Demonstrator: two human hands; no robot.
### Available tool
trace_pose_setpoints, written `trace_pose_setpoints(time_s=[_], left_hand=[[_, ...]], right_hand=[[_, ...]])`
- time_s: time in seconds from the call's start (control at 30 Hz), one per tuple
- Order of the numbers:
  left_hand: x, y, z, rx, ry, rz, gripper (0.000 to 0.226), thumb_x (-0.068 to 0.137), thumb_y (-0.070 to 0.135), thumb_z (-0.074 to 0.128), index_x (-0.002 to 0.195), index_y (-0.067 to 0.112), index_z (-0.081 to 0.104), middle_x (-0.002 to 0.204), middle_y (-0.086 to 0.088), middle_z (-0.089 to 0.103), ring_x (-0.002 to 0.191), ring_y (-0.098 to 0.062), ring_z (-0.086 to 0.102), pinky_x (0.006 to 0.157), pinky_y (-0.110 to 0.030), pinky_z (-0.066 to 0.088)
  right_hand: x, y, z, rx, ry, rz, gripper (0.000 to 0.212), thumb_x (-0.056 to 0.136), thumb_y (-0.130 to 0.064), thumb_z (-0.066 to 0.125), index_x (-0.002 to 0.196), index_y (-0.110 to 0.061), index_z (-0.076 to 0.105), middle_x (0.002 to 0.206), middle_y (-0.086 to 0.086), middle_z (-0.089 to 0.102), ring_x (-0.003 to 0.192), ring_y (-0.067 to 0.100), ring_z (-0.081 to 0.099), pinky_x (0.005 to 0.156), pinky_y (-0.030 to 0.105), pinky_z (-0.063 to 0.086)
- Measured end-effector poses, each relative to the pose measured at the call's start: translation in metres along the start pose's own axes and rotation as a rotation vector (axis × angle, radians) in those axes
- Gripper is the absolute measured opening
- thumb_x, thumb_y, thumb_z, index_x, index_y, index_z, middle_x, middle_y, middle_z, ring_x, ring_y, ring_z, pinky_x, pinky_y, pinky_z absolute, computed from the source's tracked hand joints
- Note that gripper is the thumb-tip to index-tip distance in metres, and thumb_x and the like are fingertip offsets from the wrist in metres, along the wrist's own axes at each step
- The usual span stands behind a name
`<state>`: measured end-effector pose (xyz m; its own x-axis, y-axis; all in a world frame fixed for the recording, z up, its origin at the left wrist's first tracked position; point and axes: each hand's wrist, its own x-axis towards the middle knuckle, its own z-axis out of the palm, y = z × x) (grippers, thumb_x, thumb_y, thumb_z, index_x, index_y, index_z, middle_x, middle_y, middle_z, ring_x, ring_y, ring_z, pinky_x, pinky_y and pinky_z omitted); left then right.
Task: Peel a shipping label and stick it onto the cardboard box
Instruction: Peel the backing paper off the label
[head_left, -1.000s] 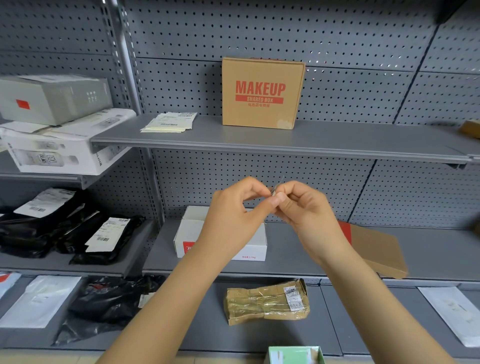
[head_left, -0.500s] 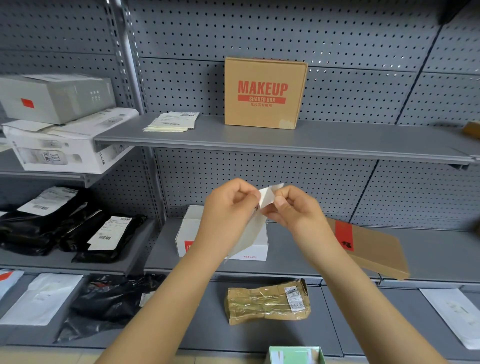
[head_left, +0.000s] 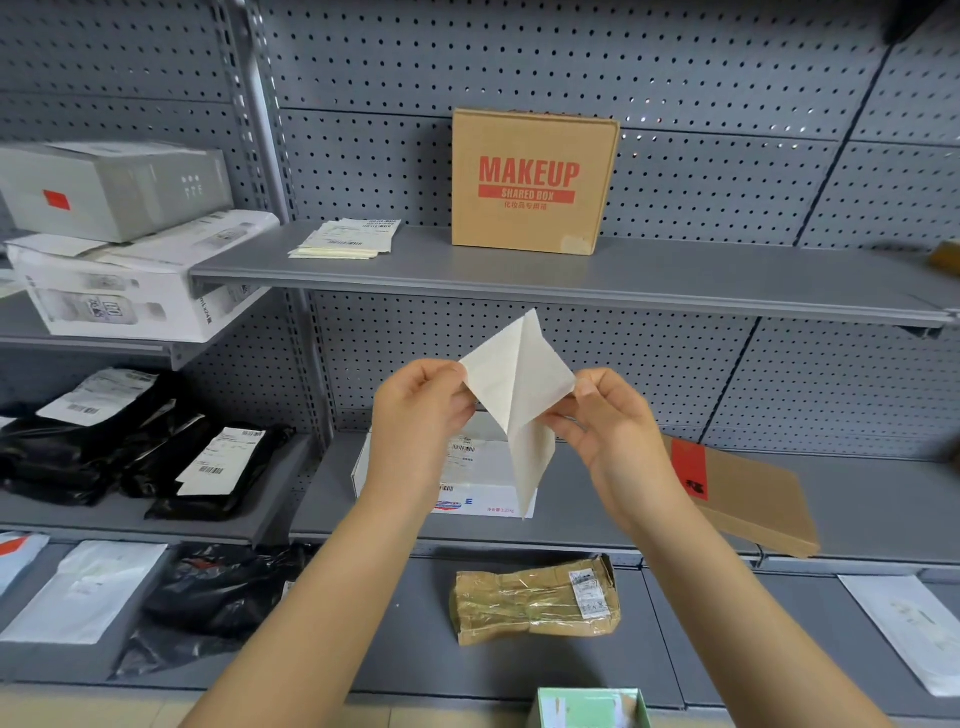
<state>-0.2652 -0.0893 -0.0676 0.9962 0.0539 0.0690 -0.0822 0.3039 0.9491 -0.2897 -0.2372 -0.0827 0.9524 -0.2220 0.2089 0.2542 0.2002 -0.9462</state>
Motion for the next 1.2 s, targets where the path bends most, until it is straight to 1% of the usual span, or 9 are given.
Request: trace_pose_setpoints(time_s=[0.13,0.27,0.47,0.7,0.8,0.87,0.93,1.03,1.2], left_hand=[[0.003,0.001,-0.004,-0.054,0.023,0.004,0.015,0.088,0.002,0.052,0.077,0.007,0.059,0.081,-0.009,0.072,0.076,-0.022,0.068,0.073,-0.028,0.057],[0.005,0.002,-0.007,-0.124,0.020,-0.017,0.014,0.089,0.003,0.052,0.077,0.008,0.059,0.071,0.000,0.075,0.069,-0.015,0.070,0.067,-0.023,0.057],[0.009,0.001,-0.012,-0.198,0.071,-0.028,0.015,0.090,0.006,0.052,0.078,0.009,0.060,0.074,0.002,0.076,0.075,-0.014,0.072,0.074,-0.027,0.057],[0.017,-0.003,-0.016,-0.275,0.186,-0.027,0.011,0.091,0.009,0.053,0.088,0.008,0.064,0.083,-0.002,0.076,0.085,-0.018,0.072,0.082,-0.030,0.056],[0.018,-0.005,-0.017,-0.324,0.205,-0.023,0.012,0.090,0.010,0.053,0.086,0.009,0.064,0.081,0.000,0.076,0.083,-0.015,0.072,0.083,-0.028,0.055],[0.020,-0.006,-0.019,-0.353,0.224,-0.023,0.011,0.090,0.011,0.053,0.089,0.007,0.064,0.088,-0.003,0.075,0.088,-0.016,0.072,0.087,-0.030,0.054],[0.022,-0.007,-0.021,-0.384,0.254,-0.029,0.012,0.090,0.010,0.052,0.093,0.006,0.064,0.095,-0.007,0.074,0.094,-0.019,0.070,0.091,-0.033,0.052],[0.025,-0.006,-0.023,-0.443,0.309,-0.055,0.015,0.091,0.009,0.050,0.090,0.008,0.065,0.097,-0.007,0.072,0.096,-0.019,0.069,0.095,-0.035,0.050],[0.029,-0.008,-0.027,-0.536,0.391,-0.085,0.016,0.093,0.010,0.047,0.089,0.010,0.062,0.101,-0.007,0.067,0.101,-0.020,0.065,0.094,-0.037,0.050]], right_hand=[[0.001,0.001,-0.003,0.009,0.031,0.008,0.029,0.099,-0.006,0.034,0.073,-0.012,0.044,0.081,0.006,0.060,0.080,0.019,0.059,0.087,0.036,0.051],[0.004,0.002,-0.007,0.048,0.049,0.015,0.029,0.099,-0.006,0.033,0.074,-0.012,0.044,0.081,0.006,0.060,0.079,0.018,0.060,0.088,0.036,0.050],[0.008,0.004,-0.016,0.066,0.082,0.020,0.029,0.099,-0.006,0.034,0.073,-0.013,0.044,0.082,0.005,0.062,0.079,0.017,0.062,0.095,0.042,0.047],[0.011,0.008,-0.029,0.096,0.140,-0.021,0.030,0.099,-0.006,0.035,0.072,-0.013,0.047,0.073,-0.001,0.068,0.077,0.016,0.066,0.092,0.039,0.050],[0.013,0.007,-0.031,0.123,0.182,-0.031,0.030,0.099,-0.006,0.034,0.072,-0.014,0.045,0.079,0.005,0.064,0.081,0.019,0.063,0.095,0.039,0.049],[0.013,0.006,-0.032,0.134,0.206,-0.040,0.029,0.099,-0.006,0.033,0.073,-0.014,0.044,0.083,0.008,0.060,0.084,0.021,0.061,0.095,0.038,0.048],[0.014,0.005,-0.032,0.160,0.233,-0.053,0.030,0.099,-0.005,0.032,0.073,-0.014,0.043,0.083,0.007,0.059,0.083,0.020,0.060,0.093,0.036,0.048],[0.014,0.004,-0.032,0.195,0.287,-0.060,0.031,0.099,-0.004,0.033,0.072,-0.015,0.043,0.080,0.004,0.058,0.078,0.016,0.059,0.094,0.035,0.048],[0.015,0.006,-0.031,0.226,0.382,-0.076,0.032,0.098,-0.003,0.033,0.070,-0.015,0.043,0.078,0.002,0.055,0.074,0.012,0.060,0.100,0.037,0.047]])
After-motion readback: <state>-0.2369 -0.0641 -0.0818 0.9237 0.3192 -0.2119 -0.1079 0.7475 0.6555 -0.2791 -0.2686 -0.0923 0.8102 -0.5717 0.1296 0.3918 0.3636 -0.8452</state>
